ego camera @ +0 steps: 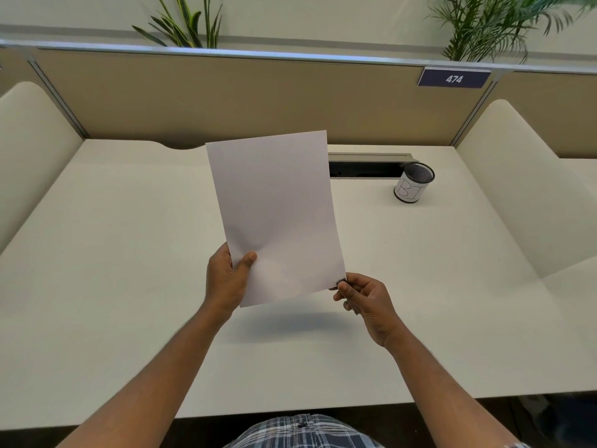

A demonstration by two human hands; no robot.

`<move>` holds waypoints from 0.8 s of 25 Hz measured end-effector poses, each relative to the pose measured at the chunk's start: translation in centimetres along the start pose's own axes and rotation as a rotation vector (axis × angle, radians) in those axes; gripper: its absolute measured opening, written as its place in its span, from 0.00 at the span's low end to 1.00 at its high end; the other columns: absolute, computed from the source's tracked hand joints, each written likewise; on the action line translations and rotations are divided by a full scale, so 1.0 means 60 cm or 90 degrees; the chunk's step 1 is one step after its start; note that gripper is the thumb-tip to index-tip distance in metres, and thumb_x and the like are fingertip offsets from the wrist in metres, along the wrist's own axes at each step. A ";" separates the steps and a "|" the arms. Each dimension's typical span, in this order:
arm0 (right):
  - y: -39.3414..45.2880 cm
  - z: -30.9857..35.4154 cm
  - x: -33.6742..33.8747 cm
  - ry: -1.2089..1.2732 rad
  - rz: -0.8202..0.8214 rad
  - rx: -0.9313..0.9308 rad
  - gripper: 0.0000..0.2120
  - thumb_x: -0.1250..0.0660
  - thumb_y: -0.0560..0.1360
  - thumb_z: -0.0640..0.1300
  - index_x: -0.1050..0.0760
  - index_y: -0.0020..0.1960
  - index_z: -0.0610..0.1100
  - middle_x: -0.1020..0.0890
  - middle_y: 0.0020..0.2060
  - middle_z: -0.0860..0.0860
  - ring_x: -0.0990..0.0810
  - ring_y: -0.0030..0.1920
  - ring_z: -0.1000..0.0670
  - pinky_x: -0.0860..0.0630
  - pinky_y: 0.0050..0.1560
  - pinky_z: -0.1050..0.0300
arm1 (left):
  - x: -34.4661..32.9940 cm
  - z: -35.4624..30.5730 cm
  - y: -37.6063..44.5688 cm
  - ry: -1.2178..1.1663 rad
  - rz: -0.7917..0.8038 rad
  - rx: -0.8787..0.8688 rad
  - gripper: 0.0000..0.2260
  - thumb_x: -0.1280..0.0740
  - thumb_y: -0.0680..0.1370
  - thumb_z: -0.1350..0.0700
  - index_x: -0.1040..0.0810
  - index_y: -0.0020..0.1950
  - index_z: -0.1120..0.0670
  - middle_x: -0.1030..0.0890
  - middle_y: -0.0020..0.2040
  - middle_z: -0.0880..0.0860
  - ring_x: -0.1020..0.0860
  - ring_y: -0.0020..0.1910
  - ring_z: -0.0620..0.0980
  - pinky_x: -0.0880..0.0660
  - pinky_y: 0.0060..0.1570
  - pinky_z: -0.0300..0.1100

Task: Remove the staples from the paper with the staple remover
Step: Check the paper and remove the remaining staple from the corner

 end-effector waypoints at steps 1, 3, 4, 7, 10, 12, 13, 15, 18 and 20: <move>0.001 0.000 0.000 -0.002 -0.004 0.002 0.15 0.26 0.72 0.48 0.15 0.54 0.40 0.13 0.41 0.46 0.20 0.39 0.52 0.31 0.35 0.63 | -0.001 0.000 0.000 0.000 0.000 -0.002 0.13 0.30 0.79 0.59 0.21 0.64 0.54 0.16 0.57 0.51 0.17 0.55 0.53 0.20 0.56 0.51; 0.002 -0.002 0.000 0.000 -0.009 0.005 0.16 0.26 0.72 0.49 0.16 0.54 0.38 0.13 0.40 0.46 0.20 0.38 0.52 0.31 0.34 0.63 | -0.002 0.000 0.000 0.001 0.000 -0.005 0.13 0.30 0.79 0.59 0.21 0.64 0.55 0.16 0.57 0.51 0.17 0.55 0.53 0.20 0.57 0.52; 0.003 -0.002 0.000 0.001 -0.012 0.006 0.16 0.26 0.72 0.49 0.16 0.54 0.38 0.14 0.40 0.47 0.20 0.37 0.52 0.31 0.34 0.64 | -0.002 0.000 0.001 0.002 0.000 -0.004 0.13 0.30 0.79 0.59 0.21 0.64 0.55 0.16 0.57 0.51 0.17 0.55 0.53 0.20 0.57 0.52; 0.004 -0.001 -0.001 0.003 -0.015 0.008 0.17 0.26 0.72 0.49 0.16 0.54 0.37 0.14 0.38 0.48 0.21 0.35 0.54 0.31 0.33 0.65 | -0.002 0.000 0.003 0.001 -0.001 0.005 0.13 0.30 0.79 0.59 0.21 0.63 0.55 0.15 0.57 0.51 0.17 0.54 0.53 0.20 0.57 0.52; 0.006 -0.001 -0.002 0.008 -0.024 0.011 0.14 0.25 0.74 0.45 0.16 0.54 0.37 0.13 0.39 0.47 0.20 0.36 0.54 0.30 0.33 0.65 | -0.003 0.002 0.004 -0.003 0.001 0.012 0.11 0.30 0.79 0.59 0.20 0.61 0.52 0.15 0.56 0.50 0.17 0.54 0.53 0.20 0.56 0.53; 0.008 -0.003 -0.003 0.005 -0.037 0.010 0.10 0.26 0.76 0.42 0.16 0.53 0.37 0.13 0.39 0.47 0.20 0.35 0.54 0.31 0.33 0.65 | -0.003 0.004 0.003 -0.005 0.000 0.017 0.11 0.30 0.79 0.59 0.20 0.60 0.51 0.15 0.55 0.49 0.17 0.53 0.53 0.20 0.56 0.54; 0.009 -0.005 -0.003 0.003 -0.044 0.010 0.09 0.27 0.77 0.42 0.16 0.53 0.37 0.13 0.39 0.47 0.20 0.36 0.54 0.31 0.33 0.65 | -0.003 0.006 0.003 -0.004 -0.001 0.019 0.11 0.30 0.79 0.59 0.20 0.60 0.52 0.15 0.55 0.50 0.17 0.53 0.53 0.20 0.56 0.54; 0.011 -0.006 -0.003 0.001 -0.056 0.008 0.08 0.28 0.77 0.41 0.16 0.52 0.38 0.13 0.39 0.46 0.19 0.37 0.53 0.31 0.33 0.64 | -0.003 0.008 0.003 -0.005 -0.002 0.020 0.12 0.29 0.79 0.59 0.20 0.62 0.54 0.15 0.56 0.50 0.17 0.54 0.53 0.20 0.57 0.55; 0.014 -0.008 -0.002 0.001 -0.081 0.005 0.06 0.27 0.77 0.41 0.15 0.50 0.40 0.13 0.39 0.44 0.18 0.38 0.50 0.32 0.35 0.60 | -0.005 0.007 0.005 -0.007 0.001 0.022 0.13 0.29 0.79 0.58 0.20 0.63 0.54 0.15 0.57 0.50 0.17 0.54 0.53 0.20 0.58 0.54; 0.017 -0.010 -0.001 0.004 -0.097 0.006 0.04 0.27 0.76 0.41 0.14 0.48 0.41 0.13 0.38 0.44 0.18 0.39 0.48 0.33 0.36 0.58 | -0.007 0.008 0.005 -0.010 0.001 0.024 0.13 0.29 0.79 0.58 0.20 0.63 0.54 0.15 0.57 0.50 0.17 0.54 0.53 0.20 0.58 0.54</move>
Point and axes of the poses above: each hand's wrist, its own y-axis towards the middle knuckle, its own x-axis out of the back of the hand, z = x × y, the point moved 5 cm from there along y, towards the middle knuckle
